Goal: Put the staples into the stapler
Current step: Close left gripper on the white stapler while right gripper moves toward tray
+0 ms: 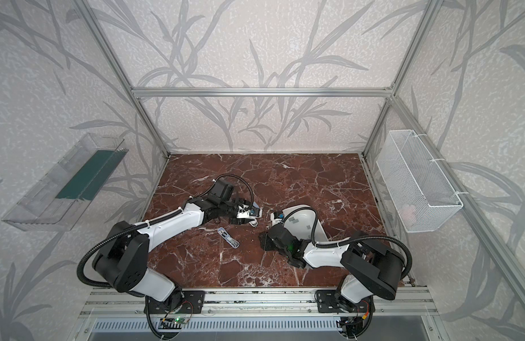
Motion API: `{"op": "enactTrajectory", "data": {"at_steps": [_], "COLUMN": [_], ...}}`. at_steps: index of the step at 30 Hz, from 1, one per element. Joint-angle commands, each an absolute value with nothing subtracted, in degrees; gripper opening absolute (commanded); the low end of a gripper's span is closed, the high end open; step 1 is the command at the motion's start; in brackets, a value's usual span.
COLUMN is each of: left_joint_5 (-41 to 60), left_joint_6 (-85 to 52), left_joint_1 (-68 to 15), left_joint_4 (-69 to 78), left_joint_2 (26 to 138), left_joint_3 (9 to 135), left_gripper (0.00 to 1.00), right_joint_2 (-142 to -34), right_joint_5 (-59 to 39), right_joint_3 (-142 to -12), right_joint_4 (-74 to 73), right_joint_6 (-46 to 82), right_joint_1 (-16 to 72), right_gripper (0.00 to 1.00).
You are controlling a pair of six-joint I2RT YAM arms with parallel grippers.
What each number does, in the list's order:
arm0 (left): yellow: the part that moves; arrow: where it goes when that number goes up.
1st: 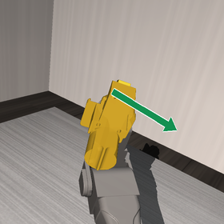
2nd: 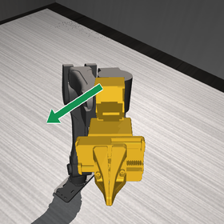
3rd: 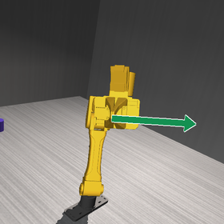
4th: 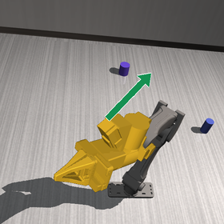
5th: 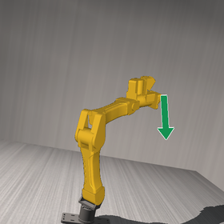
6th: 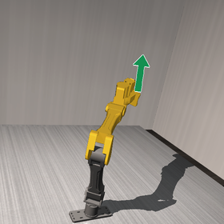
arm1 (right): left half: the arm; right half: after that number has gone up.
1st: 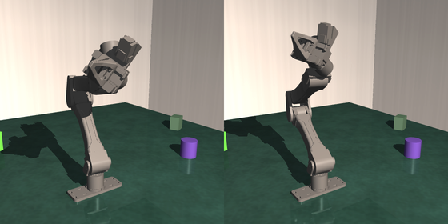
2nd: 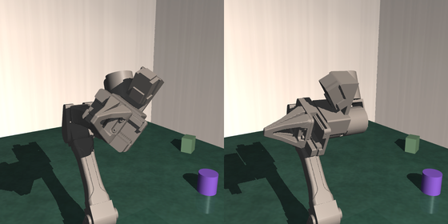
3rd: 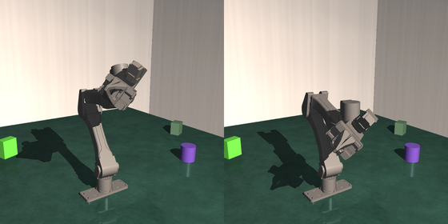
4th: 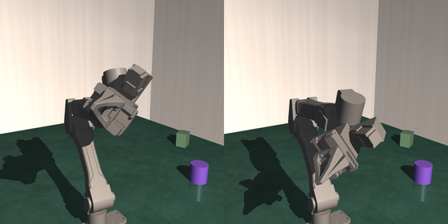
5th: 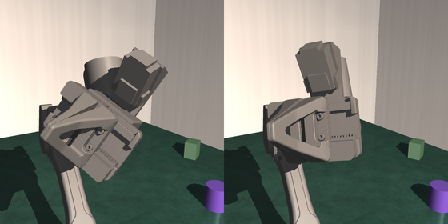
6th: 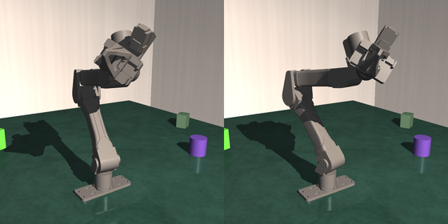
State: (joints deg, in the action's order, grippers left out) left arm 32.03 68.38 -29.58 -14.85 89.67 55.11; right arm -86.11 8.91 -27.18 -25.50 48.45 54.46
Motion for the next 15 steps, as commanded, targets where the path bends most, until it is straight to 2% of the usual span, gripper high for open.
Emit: {"op": "enactTrajectory", "data": {"at_steps": [1,7,15], "left_joint_5": [35.0,35.3,29.5], "left_joint_6": [74.2,74.4,75.7], "left_joint_1": [-27.9,-27.6,-27.4], "left_joint_4": [-23.0,-23.0,-17.7], "left_joint_2": [92.1,95.3,100.6], "left_joint_3": [55.9,56.4,58.3], "left_gripper": [0.49,0.49,0.5], "right_joint_2": [-84.9,-81.7,-79.4], "right_joint_5": [11.1,12.2,11.0], "right_joint_3": [-25.1,-23.8,-23.6], "right_joint_4": [-23.0,-20.8,-19.2], "right_joint_6": [45.3,42.5,41.2], "right_joint_1": [52.2,50.9,50.9], "right_gripper": [0.51,0.52,0.52]}}
